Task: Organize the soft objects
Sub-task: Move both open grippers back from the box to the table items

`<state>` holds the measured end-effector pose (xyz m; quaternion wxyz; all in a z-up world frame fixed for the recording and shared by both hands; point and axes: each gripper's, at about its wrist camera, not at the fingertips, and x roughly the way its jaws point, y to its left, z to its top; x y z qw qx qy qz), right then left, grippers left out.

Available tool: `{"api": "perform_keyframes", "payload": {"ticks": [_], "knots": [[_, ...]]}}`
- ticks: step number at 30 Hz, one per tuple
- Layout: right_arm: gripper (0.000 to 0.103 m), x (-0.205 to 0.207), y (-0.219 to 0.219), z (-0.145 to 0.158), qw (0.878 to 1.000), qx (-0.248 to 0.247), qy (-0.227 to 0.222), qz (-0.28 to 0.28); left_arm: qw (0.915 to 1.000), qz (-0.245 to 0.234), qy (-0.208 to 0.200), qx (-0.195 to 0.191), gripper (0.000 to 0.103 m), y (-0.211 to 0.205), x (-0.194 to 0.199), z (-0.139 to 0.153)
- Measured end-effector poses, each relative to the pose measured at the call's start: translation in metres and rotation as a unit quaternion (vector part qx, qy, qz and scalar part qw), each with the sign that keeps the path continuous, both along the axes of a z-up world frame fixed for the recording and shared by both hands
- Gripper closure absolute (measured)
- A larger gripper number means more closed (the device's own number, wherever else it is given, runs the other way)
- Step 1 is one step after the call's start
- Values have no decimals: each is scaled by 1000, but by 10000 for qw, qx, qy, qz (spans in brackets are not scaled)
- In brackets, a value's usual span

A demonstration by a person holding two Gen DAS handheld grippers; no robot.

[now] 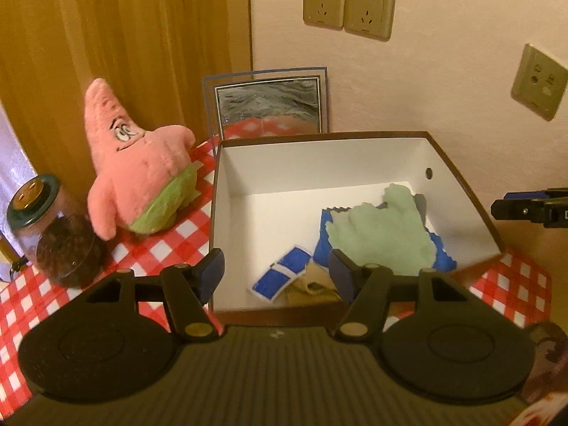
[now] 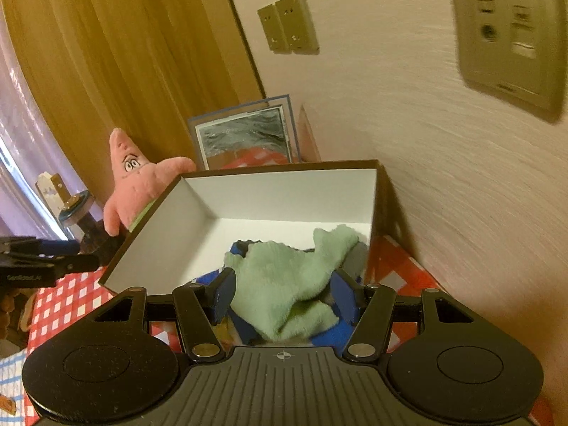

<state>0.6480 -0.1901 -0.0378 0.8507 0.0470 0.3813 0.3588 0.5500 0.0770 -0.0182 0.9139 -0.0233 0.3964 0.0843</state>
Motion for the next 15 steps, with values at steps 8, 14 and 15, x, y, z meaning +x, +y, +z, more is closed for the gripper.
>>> {"api": "perform_keyframes", "payload": {"ticks": [8,14,15], "knots": [[43,-37,-30,15,9997,76,-35,-226,9998,85,-151,-103,40,-11,-51,17],[43,-67,-50,27,9989,236,-68,-408,9998,9,-220,-10,40,-20,-89,27],[43,-73,-52,29,9987,247,-77,-428,9997,9,-228,-13,40,-20,-95,28]]}}
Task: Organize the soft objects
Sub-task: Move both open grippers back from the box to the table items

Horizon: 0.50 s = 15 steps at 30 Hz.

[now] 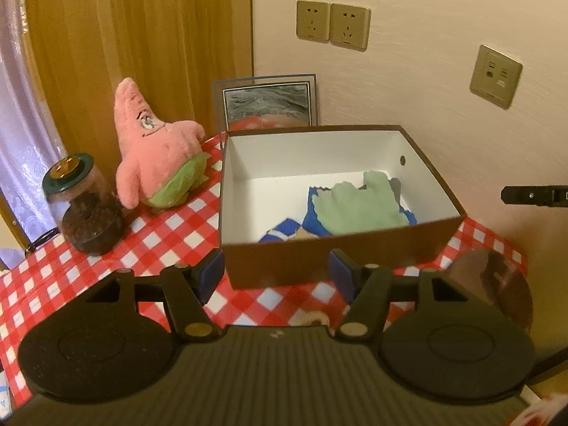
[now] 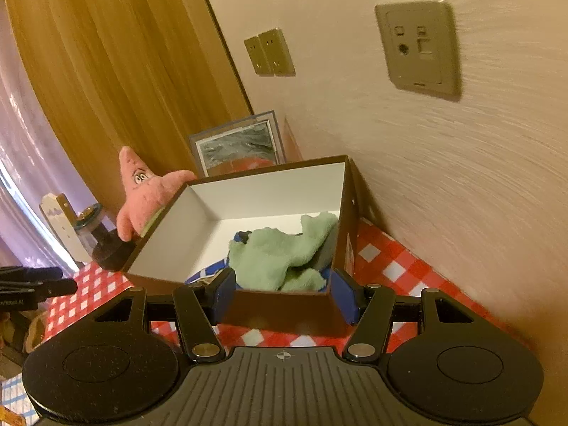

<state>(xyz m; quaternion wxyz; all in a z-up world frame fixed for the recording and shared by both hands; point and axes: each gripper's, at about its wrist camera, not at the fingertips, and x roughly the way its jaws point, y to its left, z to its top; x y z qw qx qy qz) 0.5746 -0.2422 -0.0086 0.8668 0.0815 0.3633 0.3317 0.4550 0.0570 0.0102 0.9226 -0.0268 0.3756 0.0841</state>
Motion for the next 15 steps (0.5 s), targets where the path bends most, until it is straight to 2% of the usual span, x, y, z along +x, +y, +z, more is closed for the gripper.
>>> {"api": "perform_keyframes", "payload": {"ticks": [15], "knots": [[43,-85,-25,8,9999,124,43,-81,9997,214,101,-24,40,-5,-91,0]]}}
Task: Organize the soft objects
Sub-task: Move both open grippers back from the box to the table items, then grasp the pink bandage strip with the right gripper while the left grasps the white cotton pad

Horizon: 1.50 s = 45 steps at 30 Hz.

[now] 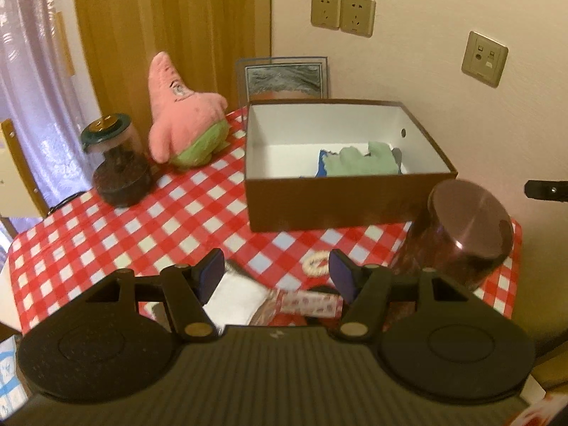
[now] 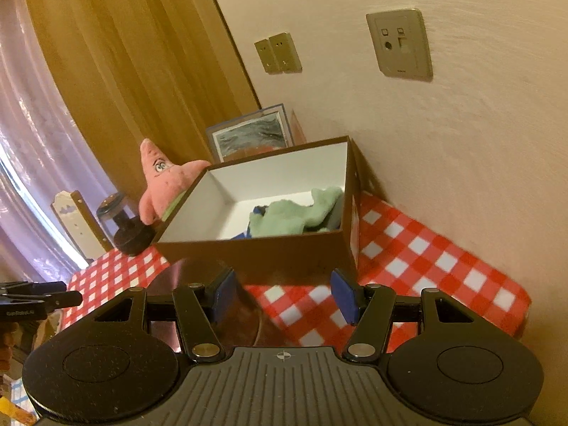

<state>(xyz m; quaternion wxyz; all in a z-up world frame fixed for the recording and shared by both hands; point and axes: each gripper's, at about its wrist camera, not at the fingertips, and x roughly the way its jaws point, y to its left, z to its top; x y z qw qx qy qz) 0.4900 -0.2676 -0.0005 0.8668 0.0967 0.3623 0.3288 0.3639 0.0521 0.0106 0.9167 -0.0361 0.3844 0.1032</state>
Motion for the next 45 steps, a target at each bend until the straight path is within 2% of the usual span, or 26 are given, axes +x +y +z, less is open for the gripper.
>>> {"api": "perform_keyframes", "payload": {"ticks": [11,23,28,36,45], "knots": [[44,-65,10,-7,9992,-10,104,398,9997,200,131,-21,40,5,-52,-6],[44,-116,53,-20,9948,-70,177,1003,9990,326,272,-110,40,11,-93,-16],[44,-136,76,-28,9915,-241,63,1280,9981,451,403,-152,40,16,-105,-25],[44,-153,115,-45,9846,-414,28,1698,9964,628,542,-182,40,22,-119,-36],[44,-157,149,-61,9787,-772,-187,1891,9947,704,694,-285,41,26,-122,-54]]}}
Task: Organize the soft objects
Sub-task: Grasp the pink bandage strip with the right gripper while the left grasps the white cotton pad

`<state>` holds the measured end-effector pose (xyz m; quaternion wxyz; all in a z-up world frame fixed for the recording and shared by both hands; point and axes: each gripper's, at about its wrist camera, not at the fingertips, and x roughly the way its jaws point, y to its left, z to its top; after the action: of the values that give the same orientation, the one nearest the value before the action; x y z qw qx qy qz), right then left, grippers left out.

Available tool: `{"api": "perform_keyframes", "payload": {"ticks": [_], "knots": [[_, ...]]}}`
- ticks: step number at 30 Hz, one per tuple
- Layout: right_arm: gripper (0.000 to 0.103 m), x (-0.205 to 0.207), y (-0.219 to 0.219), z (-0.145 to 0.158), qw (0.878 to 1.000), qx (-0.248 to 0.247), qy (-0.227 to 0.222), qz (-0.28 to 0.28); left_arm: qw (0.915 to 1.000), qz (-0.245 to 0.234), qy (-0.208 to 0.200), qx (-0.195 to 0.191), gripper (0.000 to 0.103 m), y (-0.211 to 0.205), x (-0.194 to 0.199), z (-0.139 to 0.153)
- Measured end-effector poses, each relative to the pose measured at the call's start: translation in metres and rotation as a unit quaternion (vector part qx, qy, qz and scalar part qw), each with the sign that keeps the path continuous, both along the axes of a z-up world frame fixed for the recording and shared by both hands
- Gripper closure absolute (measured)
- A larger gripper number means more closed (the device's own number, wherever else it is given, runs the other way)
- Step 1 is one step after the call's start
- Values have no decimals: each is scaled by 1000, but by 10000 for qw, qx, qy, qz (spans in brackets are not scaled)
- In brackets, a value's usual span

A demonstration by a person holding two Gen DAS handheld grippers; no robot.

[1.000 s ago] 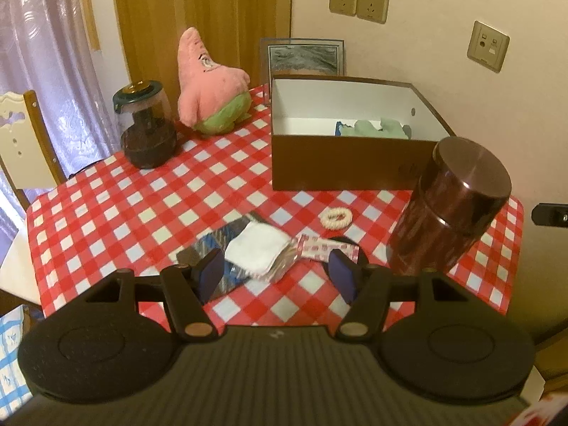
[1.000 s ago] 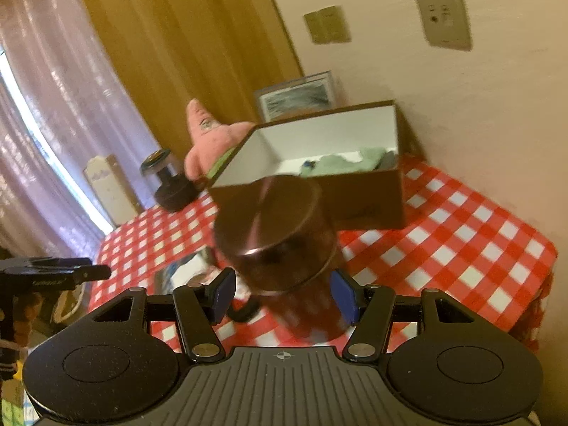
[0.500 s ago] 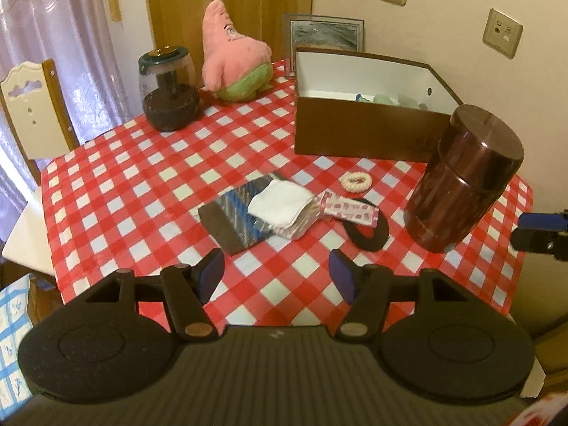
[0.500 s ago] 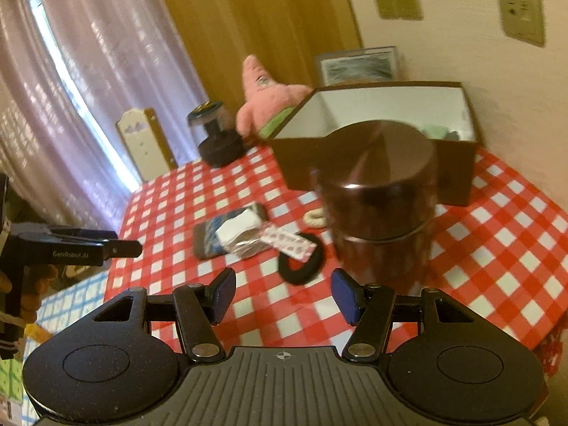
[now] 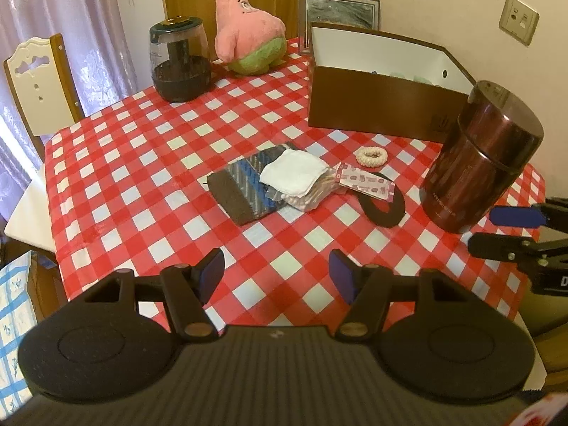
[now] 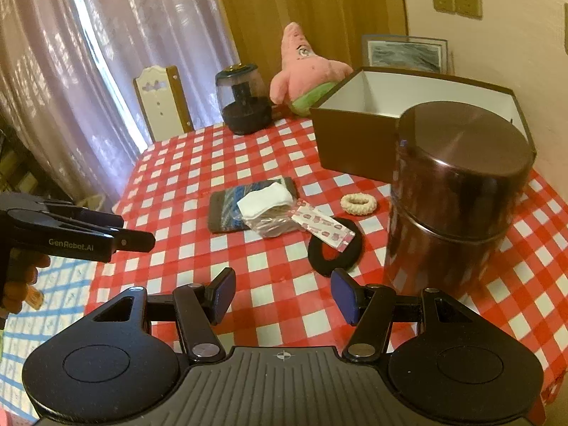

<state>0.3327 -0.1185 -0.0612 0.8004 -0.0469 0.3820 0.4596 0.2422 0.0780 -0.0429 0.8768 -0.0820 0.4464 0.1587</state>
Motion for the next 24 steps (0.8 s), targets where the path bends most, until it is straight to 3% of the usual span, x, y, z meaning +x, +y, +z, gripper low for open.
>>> {"api": "perform_keyframes", "payload": {"ticks": [14,24], "knots": [[44,15,46,-30,9967,-461,-665,39,9980,-512,-264,252,48,-4,30,-24],[44,37,84,-58,9913,-819,-1028,65,9948,-901,-134,447,53,4,70,-53]]}}
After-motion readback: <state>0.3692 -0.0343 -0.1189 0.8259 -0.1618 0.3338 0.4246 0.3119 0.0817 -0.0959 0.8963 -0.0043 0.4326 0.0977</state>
